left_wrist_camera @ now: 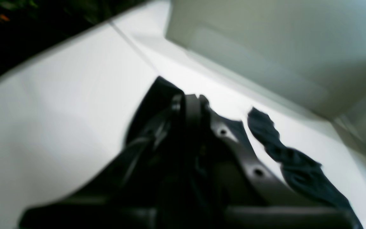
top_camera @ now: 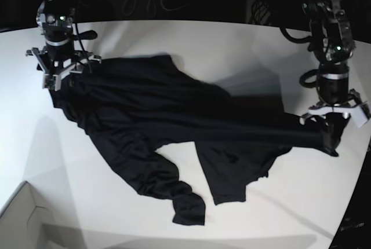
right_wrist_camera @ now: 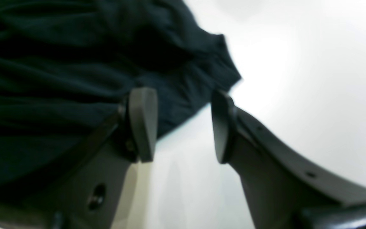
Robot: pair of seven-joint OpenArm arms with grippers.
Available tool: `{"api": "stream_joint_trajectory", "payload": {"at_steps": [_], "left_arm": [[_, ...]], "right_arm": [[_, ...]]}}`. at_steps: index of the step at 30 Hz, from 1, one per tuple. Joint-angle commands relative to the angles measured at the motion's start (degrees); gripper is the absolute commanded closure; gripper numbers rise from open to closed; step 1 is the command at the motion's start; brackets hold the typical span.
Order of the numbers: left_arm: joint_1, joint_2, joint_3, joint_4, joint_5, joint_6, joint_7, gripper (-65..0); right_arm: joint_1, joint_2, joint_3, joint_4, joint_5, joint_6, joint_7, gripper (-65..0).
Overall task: Layout the t-shirt on the table in an organized manner, then fold the t-shirt properly
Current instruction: 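Pull the grasped fabric with the left gripper away from the right gripper, then swing the left gripper over the shirt and lay the fabric flat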
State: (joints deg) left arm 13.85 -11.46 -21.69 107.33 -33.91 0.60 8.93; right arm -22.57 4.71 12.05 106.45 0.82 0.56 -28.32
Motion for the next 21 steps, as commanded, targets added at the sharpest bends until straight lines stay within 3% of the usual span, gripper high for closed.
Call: {"api": "stream_joint_trajectory", "payload": {"at_steps": [1, 5, 13, 21], "left_arm": [[0.5, -0.6, -0.8, 2.6, -0.1, -0.4, -1.6, -0.2], [5.2, -0.6, -4.3, 7.6, -3.4, -0.4, -1.6, -0.2], [13.9, -2.5, -13.0, 8.4, -20.6, -0.8, -1.6, -0.2], [21.6, -2.3, -18.6, 8.8, -29.0, -0.9, -1.6, -0.2]], "right_arm": [[0.3, 0.3, 0.2, 1.0, -0.2, -0.2, 1.5, -28.4], [0.3, 0.3, 0.2, 1.0, -0.2, -0.2, 1.6, -28.4], [0.3, 0.3, 0.2, 1.0, -0.1, -0.2, 1.7, -28.4], [-0.2, 0.0, -2.8, 2.7, -0.1, -0.2, 1.8, -28.3]]}}
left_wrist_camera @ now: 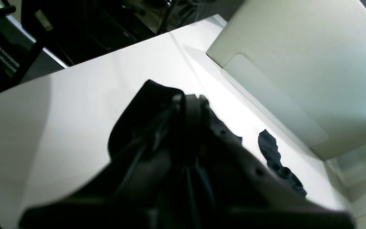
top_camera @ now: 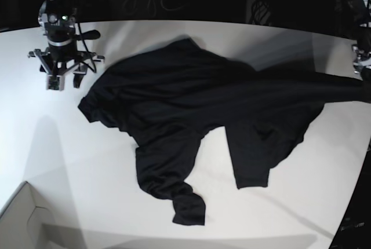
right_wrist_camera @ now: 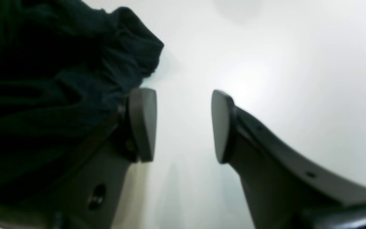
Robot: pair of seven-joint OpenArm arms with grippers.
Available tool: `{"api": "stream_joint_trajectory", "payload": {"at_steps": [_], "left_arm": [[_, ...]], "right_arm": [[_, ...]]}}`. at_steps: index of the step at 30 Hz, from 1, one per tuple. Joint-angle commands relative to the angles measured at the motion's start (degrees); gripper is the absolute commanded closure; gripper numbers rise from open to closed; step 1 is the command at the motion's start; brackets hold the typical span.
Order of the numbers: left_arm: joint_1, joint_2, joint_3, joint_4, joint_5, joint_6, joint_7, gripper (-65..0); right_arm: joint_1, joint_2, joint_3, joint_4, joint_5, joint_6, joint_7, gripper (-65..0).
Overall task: Layout the t-shirt on the table in an organized manner, then fold the t-shirt properly
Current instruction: 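Swing the left gripper over the shirt and lay the fabric flat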
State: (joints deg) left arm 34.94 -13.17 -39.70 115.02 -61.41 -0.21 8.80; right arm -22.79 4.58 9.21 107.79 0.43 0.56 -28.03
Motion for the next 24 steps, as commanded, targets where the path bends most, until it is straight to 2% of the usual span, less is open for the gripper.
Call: {"api": "stream_joint_trajectory", "payload": {"at_steps": [1, 5, 10, 13, 18, 24], "left_arm": [[1.4, -0.6, -1.3, 1.1, -2.6, -0.1, -1.5, -0.2], [4.2, -0.7, -3.2, 1.1, -6.5, -0.1, -1.5, -0.2], [3.5, -0.9, -3.9, 1.1, -6.7, -0.1, -1.5, -0.2], [-1.8, -2.6, -3.7, 0.9, -6.6, -0.1, -0.8, -0.2], [-15.4, -6.0, -0.6, 0.5, -6.2, 0.4, 7.2, -0.2], [-28.9, -8.6, 12.1, -3.9, 2.2, 0.4, 7.7, -0.2]], "right_arm": [[0.0, 0.2, -1.2, 1.7, 0.3, -0.2, 1.5, -28.3], [-0.6, 0.1, -3.6, 1.8, 0.3, -0.2, 1.5, -28.3], [-0.5, 0.0, -5.7, 1.7, 0.3, -0.2, 1.5, -28.3], [-0.4, 0.0, -5.8, 1.7, 0.3, -0.2, 1.5, -28.3], [-0.7, 0.3, -5.6, 1.7, 0.2, -0.2, 1.4, -28.3], [-2.5, 2.4, -5.7, 0.8, 0.1, -0.2, 1.4, -28.3]]}}
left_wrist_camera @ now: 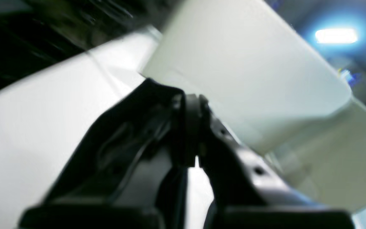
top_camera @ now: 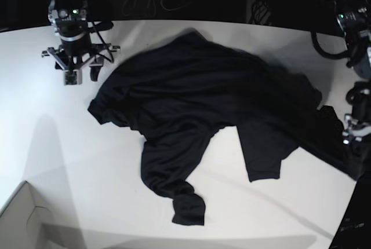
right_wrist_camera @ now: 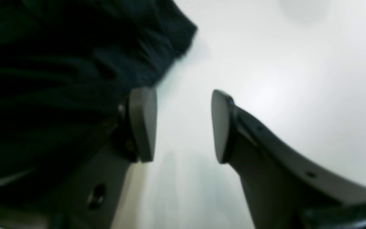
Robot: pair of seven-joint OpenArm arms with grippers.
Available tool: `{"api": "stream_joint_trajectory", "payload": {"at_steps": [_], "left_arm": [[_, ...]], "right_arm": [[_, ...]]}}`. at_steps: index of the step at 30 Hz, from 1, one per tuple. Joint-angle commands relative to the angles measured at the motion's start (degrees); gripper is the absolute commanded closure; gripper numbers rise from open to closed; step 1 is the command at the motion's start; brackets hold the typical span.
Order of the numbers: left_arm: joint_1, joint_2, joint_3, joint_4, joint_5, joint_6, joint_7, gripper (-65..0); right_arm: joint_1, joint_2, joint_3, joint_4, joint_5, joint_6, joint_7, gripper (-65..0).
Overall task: Layout the t-shirt on the table in an organized manner, then fold the t-shirt properly
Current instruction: 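Swing the left gripper over the shirt and lay the fabric flat, then release the fabric and raise the left gripper back toward the shirt's shoulder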
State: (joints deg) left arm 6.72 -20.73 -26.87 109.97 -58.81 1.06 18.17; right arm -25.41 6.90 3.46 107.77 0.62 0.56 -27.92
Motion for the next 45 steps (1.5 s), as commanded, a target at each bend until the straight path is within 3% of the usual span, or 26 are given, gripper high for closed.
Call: {"api": "stream_joint_trajectory", "payload": {"at_steps": [1, 11, 16, 23, 27, 32, 37, 39, 45], "left_arm": [[-3.0, -1.1, 1.2, 0.0, -0.1, -0.8, -1.7, -0.2], [-29.1, -4.2, 17.8, -11.0, -0.1, -0.8, -1.7, -0.2], [-42.6, -3.5, 25.0, -25.5, -0.1, -1.1, -1.7, -0.2], [-57.1, 5.2, 34.1, -50.9, -0.1, -1.3, -2.1, -0.2], [-63.0, 10.5, 39.5, -62.1, 0.0, -1.4, -8.0, -0.2], [-67.2, 13.2, 49.9, -67.6, 0.0, -1.4, -16.0, -0.3], [-68.4, 14.4, 55.4, -74.1, 0.0, -1.4, -21.0, -0.9], [-68.2, 14.4, 56.1, -76.0, 0.0, -1.4, -20.9, -6.3], [-66.2, 14.0, 56.1, -75.4, 0.0, -1.4, -20.8, -32.4]], "right_arm": [[-0.5, 0.2, 0.2, 0.8, -0.1, -0.2, 1.3, -28.3], [-1.9, 0.3, 0.4, 0.6, -0.2, -0.2, 1.2, -28.3], [-2.0, 0.1, 0.4, -0.5, -0.2, -0.2, 1.4, -28.3], [-2.0, -1.6, 0.4, -0.6, -0.2, -0.2, 1.3, -28.3], [-2.1, -1.9, 0.4, -0.6, -0.2, -0.2, 1.3, -28.3], [-2.2, -1.9, 0.4, -0.6, -0.2, -0.2, 1.2, -28.3], [-2.2, -1.9, 0.4, -0.5, -0.2, -0.2, 1.2, -28.3], [-2.2, -1.9, 0.4, -0.4, -0.2, -0.2, 1.2, -28.4], [-2.2, -1.9, 0.0, -0.2, -0.2, -0.2, 1.2, -28.9]]}}
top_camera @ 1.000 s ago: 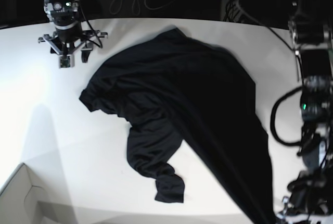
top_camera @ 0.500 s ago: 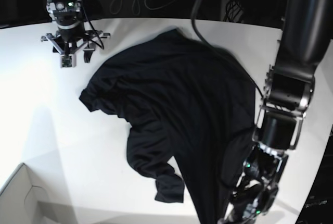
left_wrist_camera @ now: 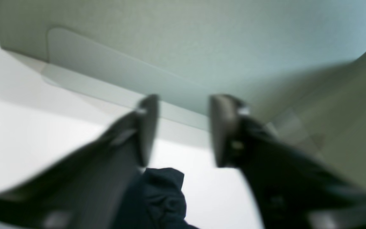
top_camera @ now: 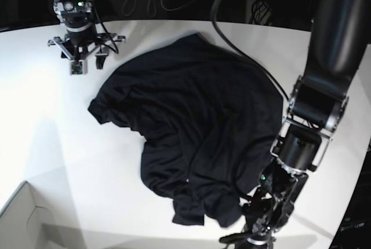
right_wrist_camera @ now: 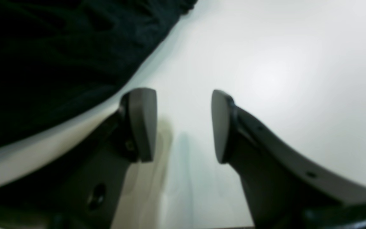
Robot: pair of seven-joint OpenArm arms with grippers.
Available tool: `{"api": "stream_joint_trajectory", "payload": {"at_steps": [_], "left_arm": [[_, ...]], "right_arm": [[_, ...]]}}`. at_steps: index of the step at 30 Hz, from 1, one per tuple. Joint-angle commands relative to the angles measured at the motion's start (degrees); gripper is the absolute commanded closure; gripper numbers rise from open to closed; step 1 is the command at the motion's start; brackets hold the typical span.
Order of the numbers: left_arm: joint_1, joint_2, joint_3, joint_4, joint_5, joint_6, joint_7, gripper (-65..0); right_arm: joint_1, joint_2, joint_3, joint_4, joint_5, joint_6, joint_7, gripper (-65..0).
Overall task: Layout the t-shirt on the table in an organized manner, then fold the t-shirt properly
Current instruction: 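Release the fabric and raise the left gripper back toward the shirt's shoulder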
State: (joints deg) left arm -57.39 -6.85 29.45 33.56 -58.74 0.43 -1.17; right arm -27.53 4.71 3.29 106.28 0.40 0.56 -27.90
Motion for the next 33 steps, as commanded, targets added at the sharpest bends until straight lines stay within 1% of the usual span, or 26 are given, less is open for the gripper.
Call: {"api": "stream_joint_trajectory", "payload": {"at_steps": [1, 3, 5, 7, 9, 11, 13, 15, 17, 19, 21, 25, 33], "left_arm": [[-1.6, -0.1, -0.2, 2.6, 0.0, -0.7, -1.4, -34.3], [0.6, -3.0, -0.3, 7.1, -0.2, -0.7, -1.3, -34.7], [4.4, -5.9, -0.6, 13.6, -0.2, -0.3, -1.3, -34.7], [8.8, -9.8, -0.7, 20.1, -0.6, -0.2, -1.3, -34.7], [15.8, -14.2, -0.8, 27.9, -0.6, -0.1, -1.4, -34.7], [23.8, -18.2, -2.8, 33.6, -0.5, -0.1, -1.5, -34.7], [31.3, -20.4, -5.9, 37.1, -0.5, -0.1, -1.5, -34.7], [38.6, -21.7, -10.3, 40.4, -0.1, -0.1, -1.5, -34.7], [46.7, -22.1, -15.9, 42.4, -0.1, -0.1, -1.4, -34.7], [52.9, -21.9, -20.0, 42.8, -0.1, -0.1, -1.4, -34.7], [55.8, -21.9, -20.7, 42.1, -0.1, -0.1, -1.3, -34.7], [57.5, -21.1, -20.5, 39.4, 1.0, -0.1, -1.3, -34.7], [58.1, -16.0, -20.7, 36.2, 14.8, -0.1, -1.3, -34.7]], "right_arm": [[-0.1, 0.3, 0.2, 1.3, 0.0, -0.2, 1.1, -28.9], [-0.1, 0.3, 0.2, 1.4, 0.0, -0.2, 1.3, -30.0], [0.1, 0.3, 0.4, 1.4, 0.0, -0.2, 1.4, -32.7], [0.3, 0.3, 0.5, 1.4, 0.0, -0.2, 1.4, -33.6], [0.3, 0.3, 0.5, 1.5, 0.0, -0.2, 1.4, -33.7], [0.5, 0.4, 0.5, 1.7, 0.0, -0.2, 1.4, -33.7], [0.5, 0.4, 0.5, 1.8, 0.0, -0.2, 1.4, -33.7], [0.6, 0.5, 0.4, 1.8, 0.0, -0.2, 1.4, -33.8], [1.5, 0.6, 0.1, 1.8, 0.0, -0.2, 1.4, -33.9], [2.1, 0.6, 0.1, 1.7, 0.0, -0.2, 1.4, -33.9], [2.3, 0.5, 0.1, 1.7, 0.1, -0.2, 1.4, -33.9], [2.6, 0.4, 0.0, 1.4, 0.1, -0.2, 1.4, -33.9], [2.6, 0.6, 0.0, 1.3, 0.1, -0.2, 1.4, -33.9]]}}
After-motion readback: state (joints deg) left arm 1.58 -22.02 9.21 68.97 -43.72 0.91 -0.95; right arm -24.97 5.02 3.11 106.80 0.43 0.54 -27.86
